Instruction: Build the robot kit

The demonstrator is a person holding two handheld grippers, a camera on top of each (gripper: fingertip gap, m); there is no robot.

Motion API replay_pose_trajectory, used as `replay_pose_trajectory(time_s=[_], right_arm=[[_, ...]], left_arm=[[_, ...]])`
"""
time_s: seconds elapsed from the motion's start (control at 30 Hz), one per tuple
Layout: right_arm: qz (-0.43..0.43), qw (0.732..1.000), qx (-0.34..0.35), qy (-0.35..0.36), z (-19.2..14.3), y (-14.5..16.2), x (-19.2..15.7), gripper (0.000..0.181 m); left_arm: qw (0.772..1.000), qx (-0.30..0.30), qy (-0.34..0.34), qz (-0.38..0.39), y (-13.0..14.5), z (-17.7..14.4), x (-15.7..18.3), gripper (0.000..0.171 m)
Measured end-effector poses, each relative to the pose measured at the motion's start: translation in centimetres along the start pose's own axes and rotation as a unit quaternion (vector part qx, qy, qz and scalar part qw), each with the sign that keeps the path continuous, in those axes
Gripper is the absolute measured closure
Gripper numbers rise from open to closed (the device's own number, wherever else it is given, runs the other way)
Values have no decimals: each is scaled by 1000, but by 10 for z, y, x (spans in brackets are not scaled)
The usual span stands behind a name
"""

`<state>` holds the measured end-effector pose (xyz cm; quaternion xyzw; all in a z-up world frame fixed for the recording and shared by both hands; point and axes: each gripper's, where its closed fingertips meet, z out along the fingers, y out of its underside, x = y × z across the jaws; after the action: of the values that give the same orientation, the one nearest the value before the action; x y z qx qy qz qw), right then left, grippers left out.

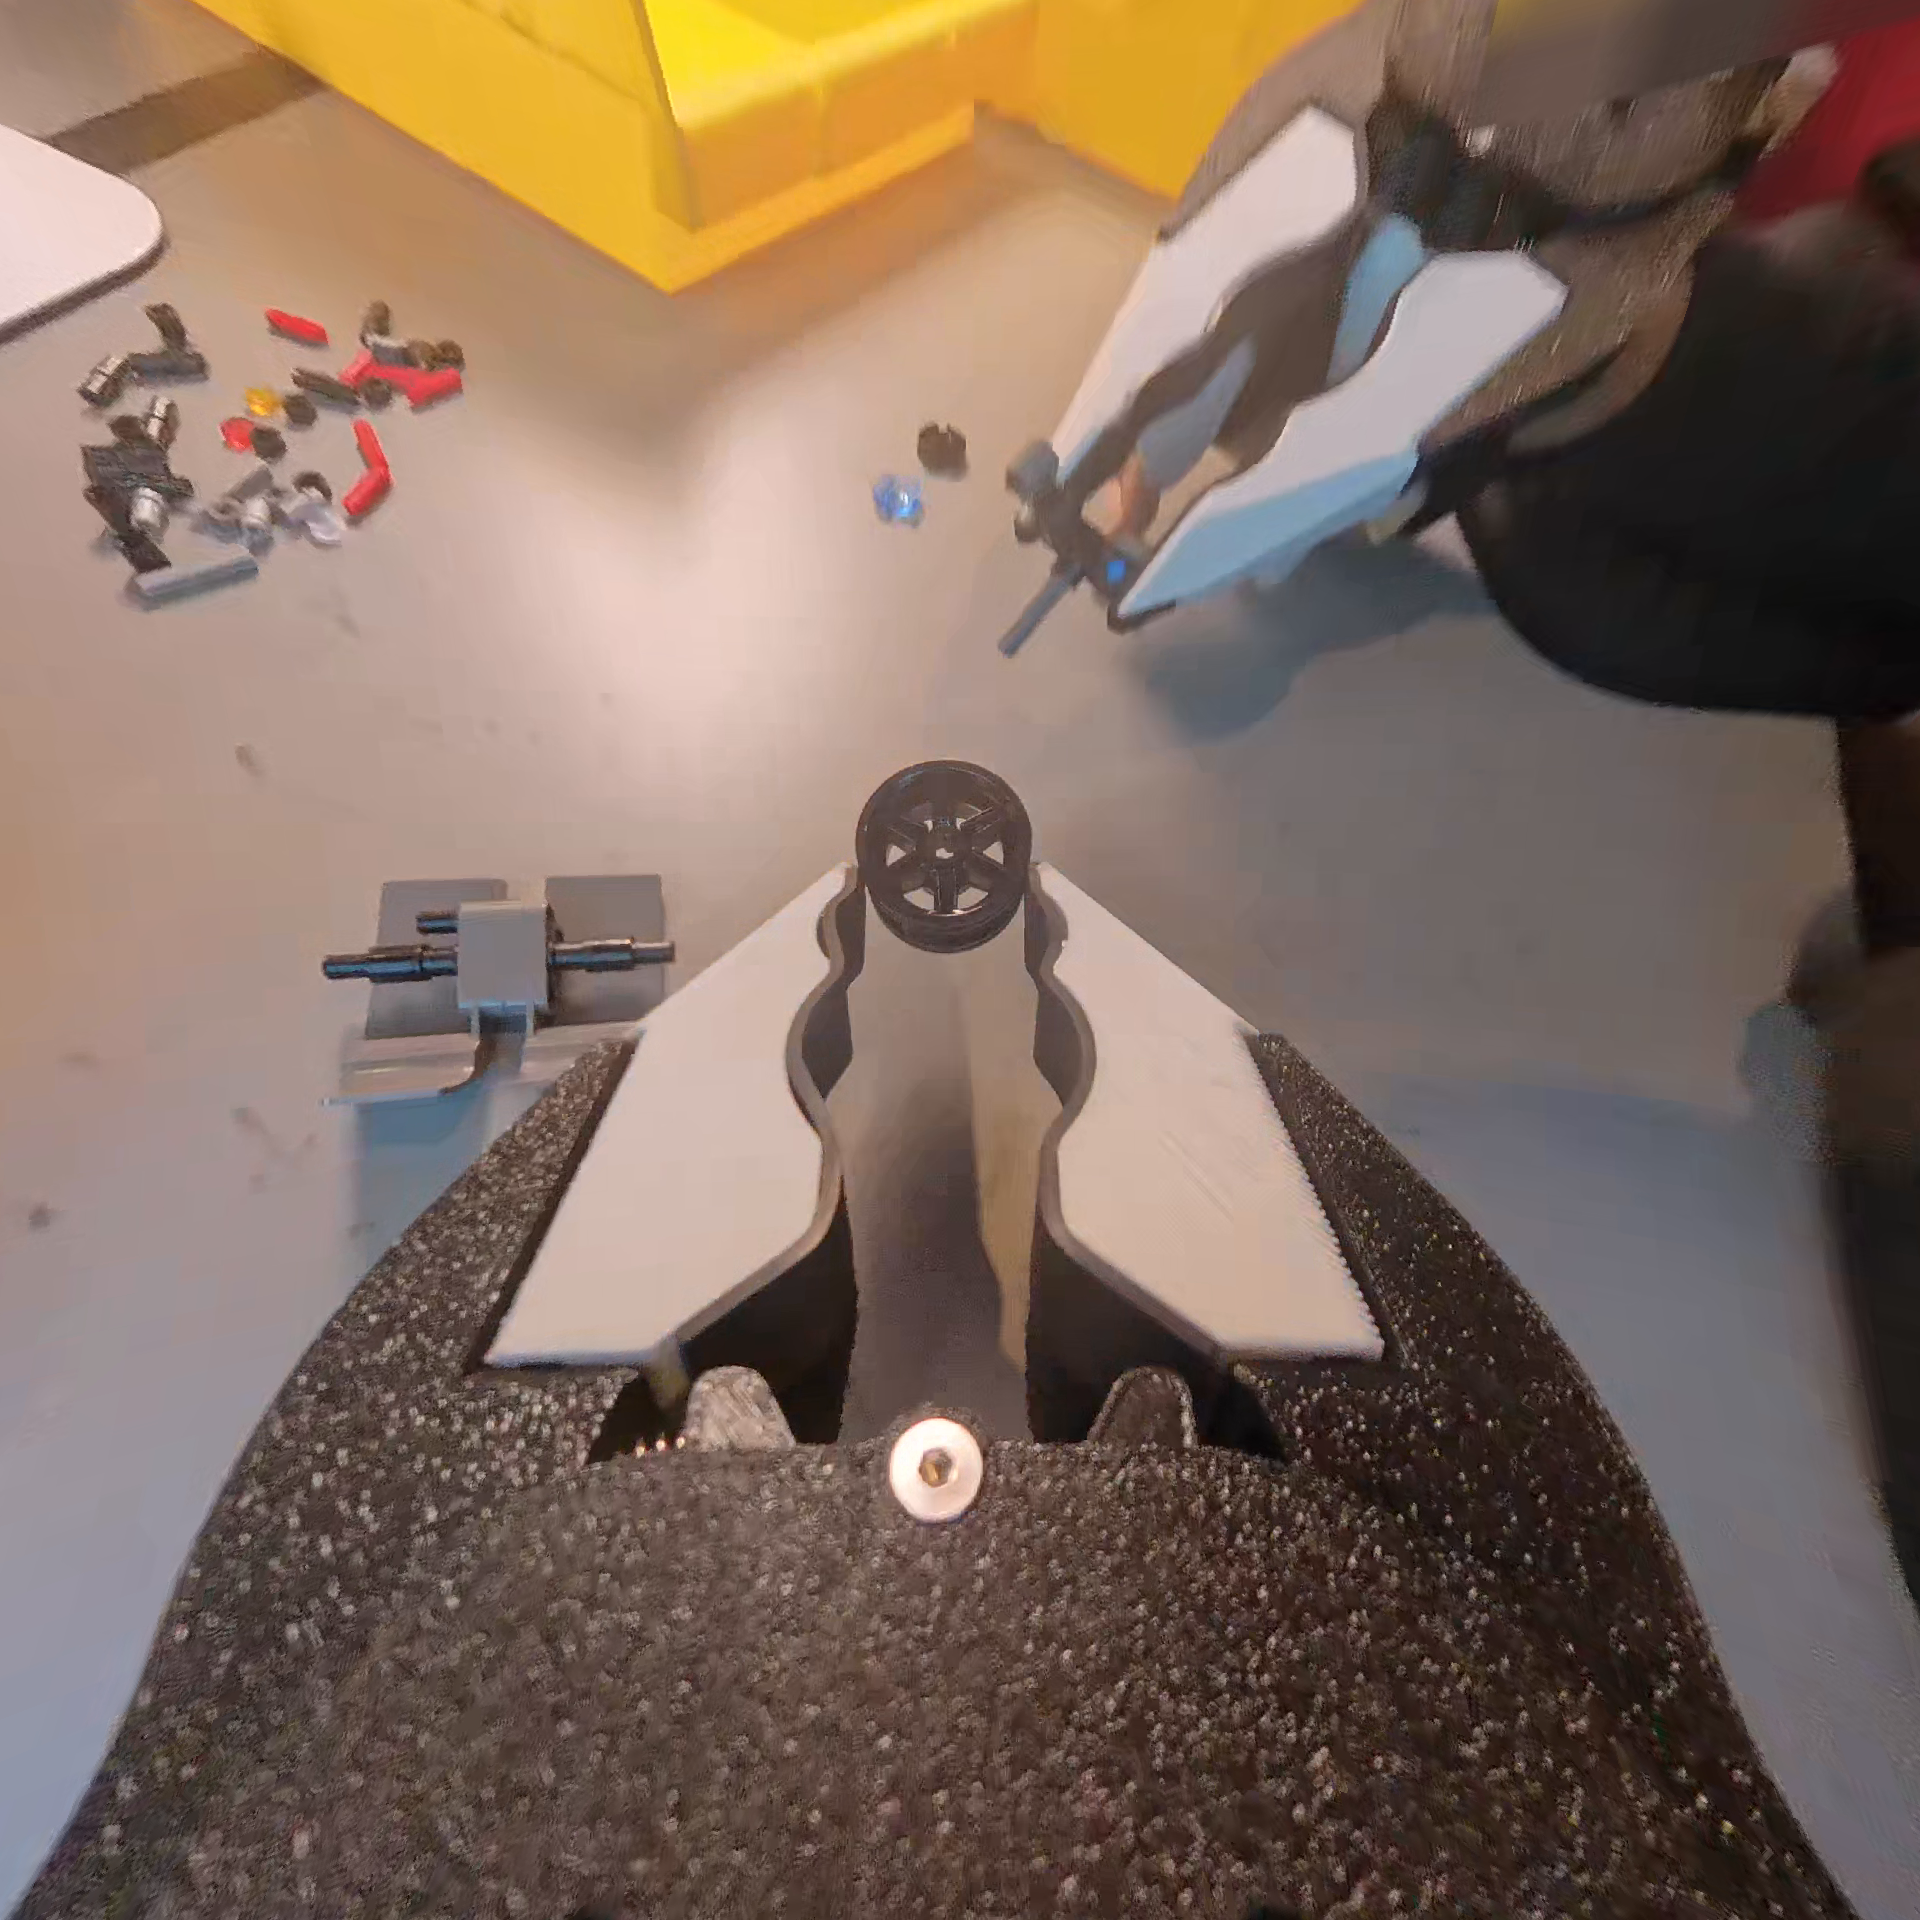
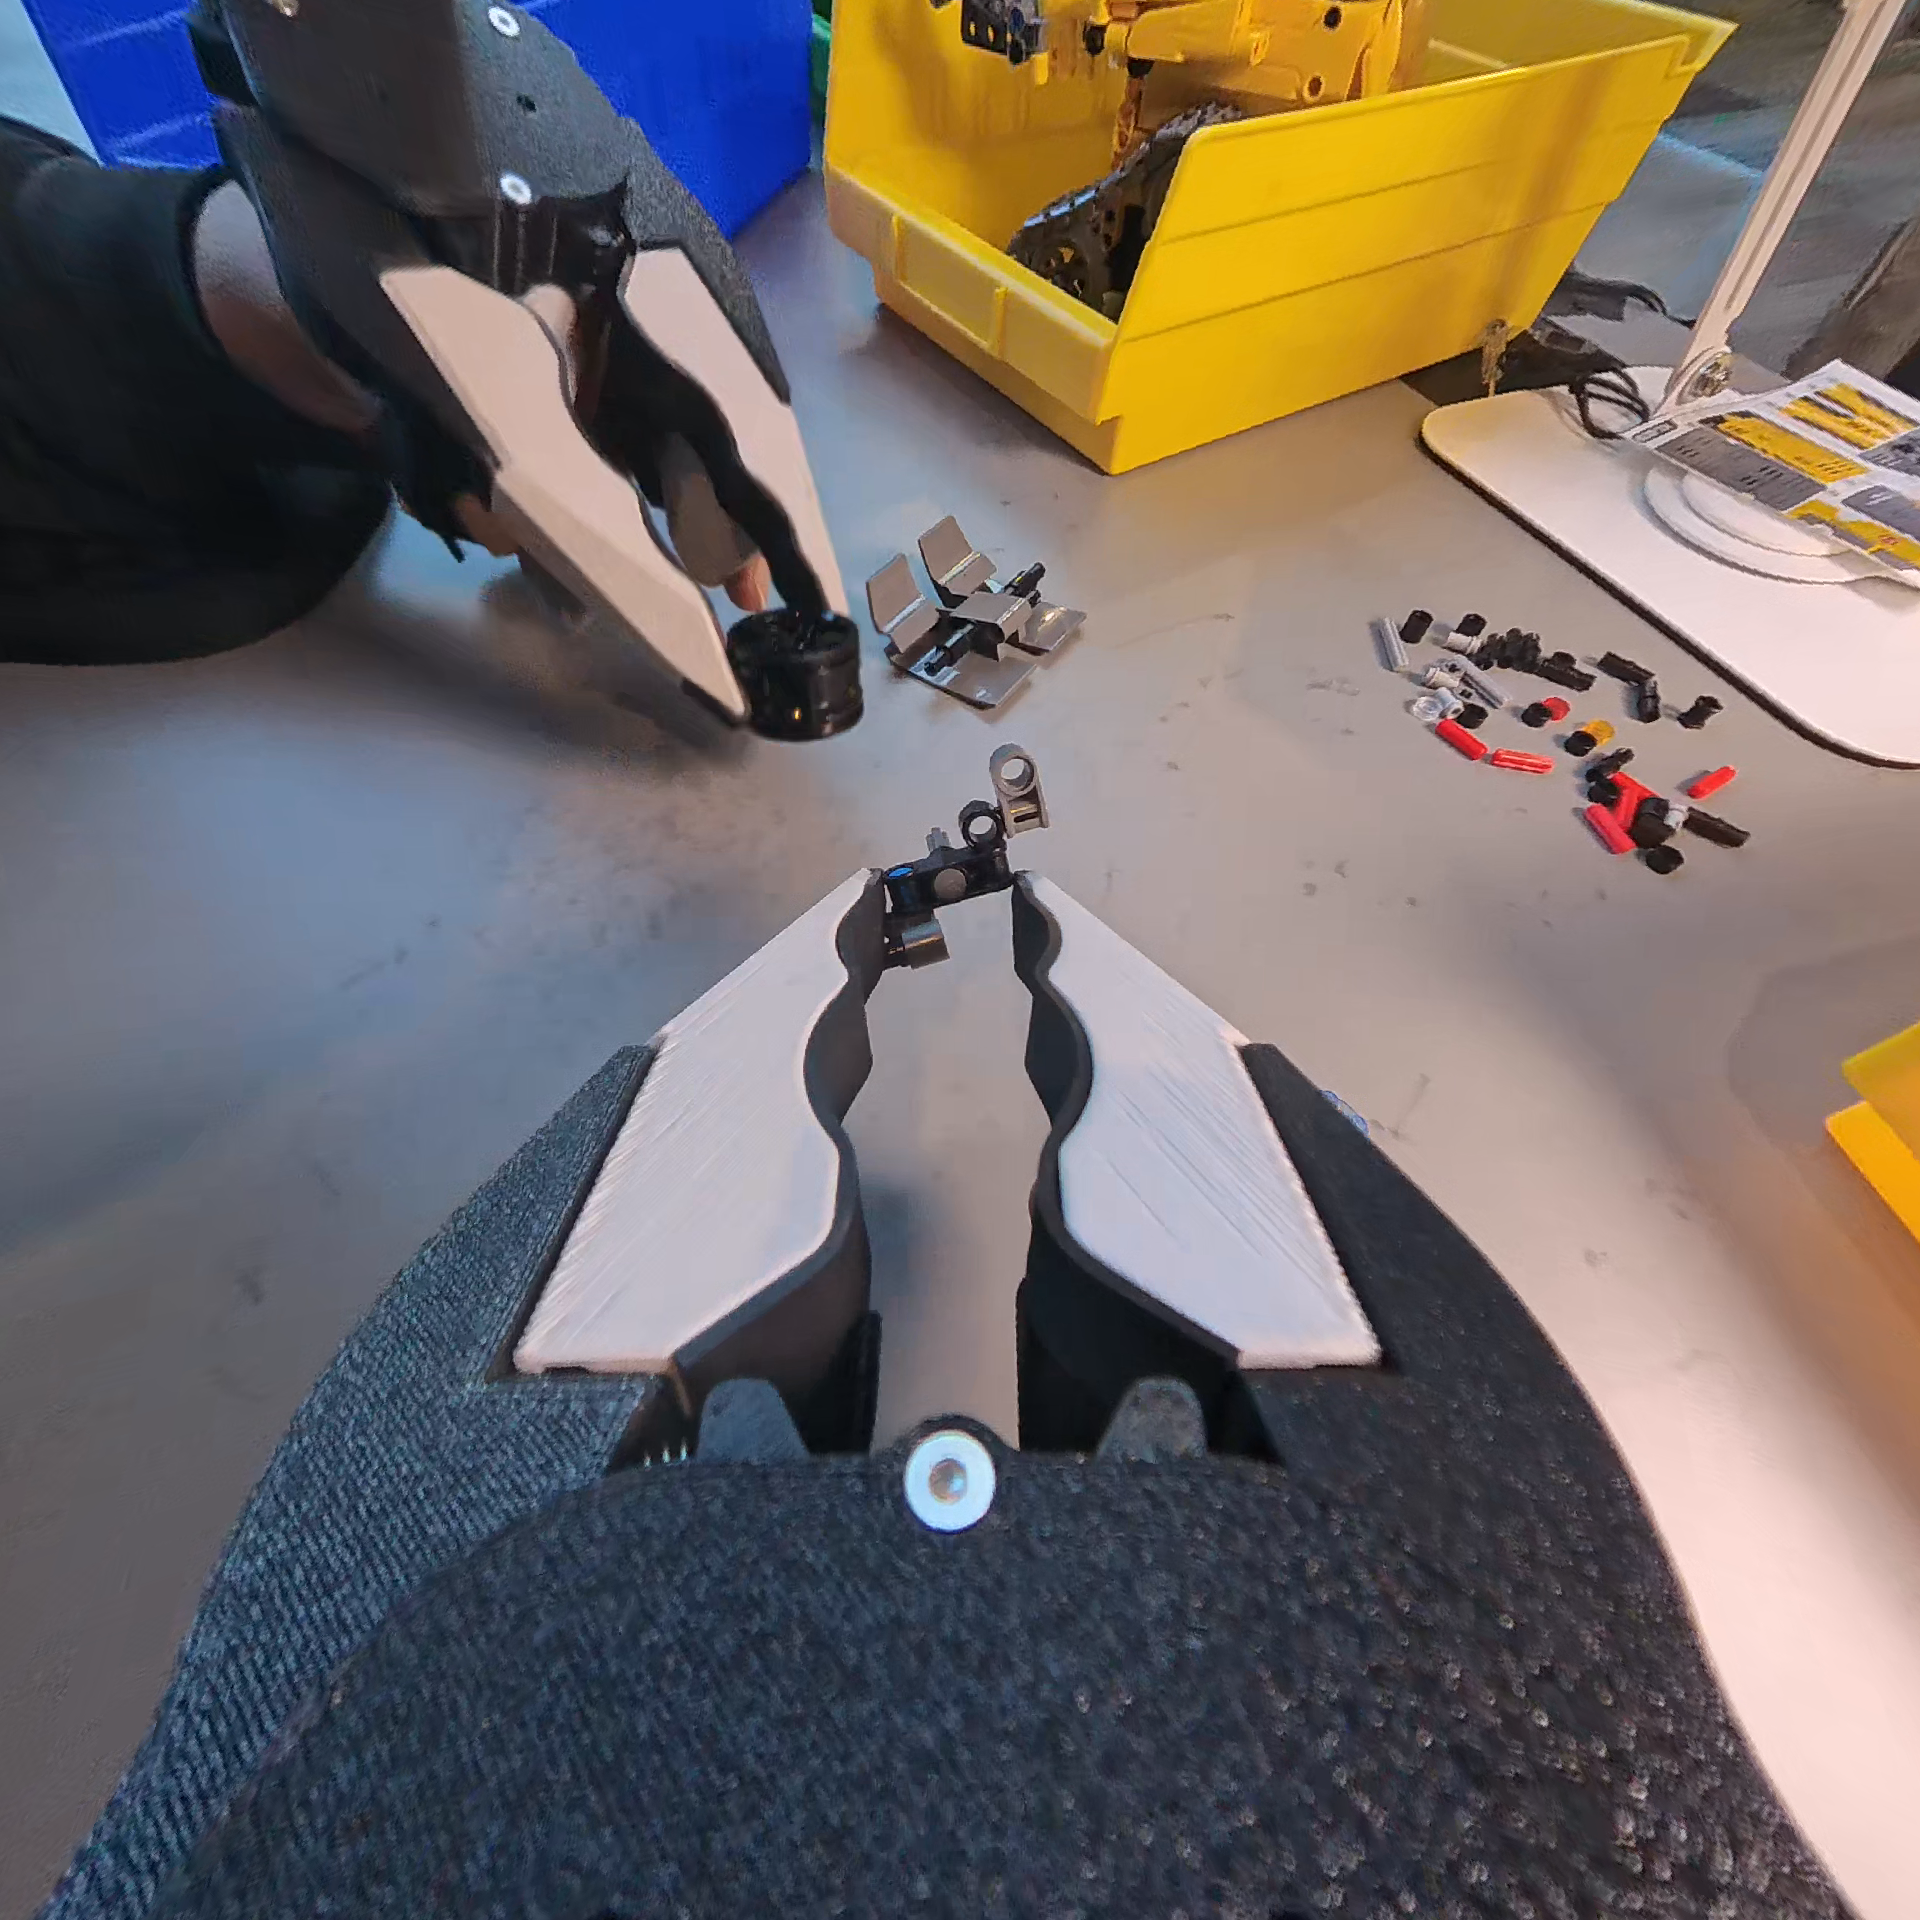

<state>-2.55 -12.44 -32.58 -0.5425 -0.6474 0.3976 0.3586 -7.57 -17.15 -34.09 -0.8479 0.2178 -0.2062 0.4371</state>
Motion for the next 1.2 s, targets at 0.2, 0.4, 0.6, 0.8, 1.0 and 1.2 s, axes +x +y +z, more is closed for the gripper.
replay_pose_trajectory(time_s=[0.2, 0.4, 0.6, 0.8, 1.0, 1.2], right_arm=[[-5, 1000, -5, 0, 1, 2, -1, 157], [-2, 1000, -7, -2, 2, 3, -1, 157], [-1, 1000, -7, -1, 2, 3, 0, 157], [-6, 1000, -8, -4, 3, 3, -2, 157], [-5, 1000, -4, -2, 1, 1, -2, 157], [-4, 1000, -4, -4, 2, 2, -2, 157]], left_arm=[[992, -94, -29, 81, 31, 12, 1, 142], [989, -105, -20, 106, 34, 9, 5, 137], [992, -80, 4, 101, 21, 2, 14, 128], [982, -120, -28, 144, 26, 16, 11, 123], [977, -135, -45, 160, 32, 13, 7, 139], [994, -88, 23, 57, 22, 9, 18, 139]])
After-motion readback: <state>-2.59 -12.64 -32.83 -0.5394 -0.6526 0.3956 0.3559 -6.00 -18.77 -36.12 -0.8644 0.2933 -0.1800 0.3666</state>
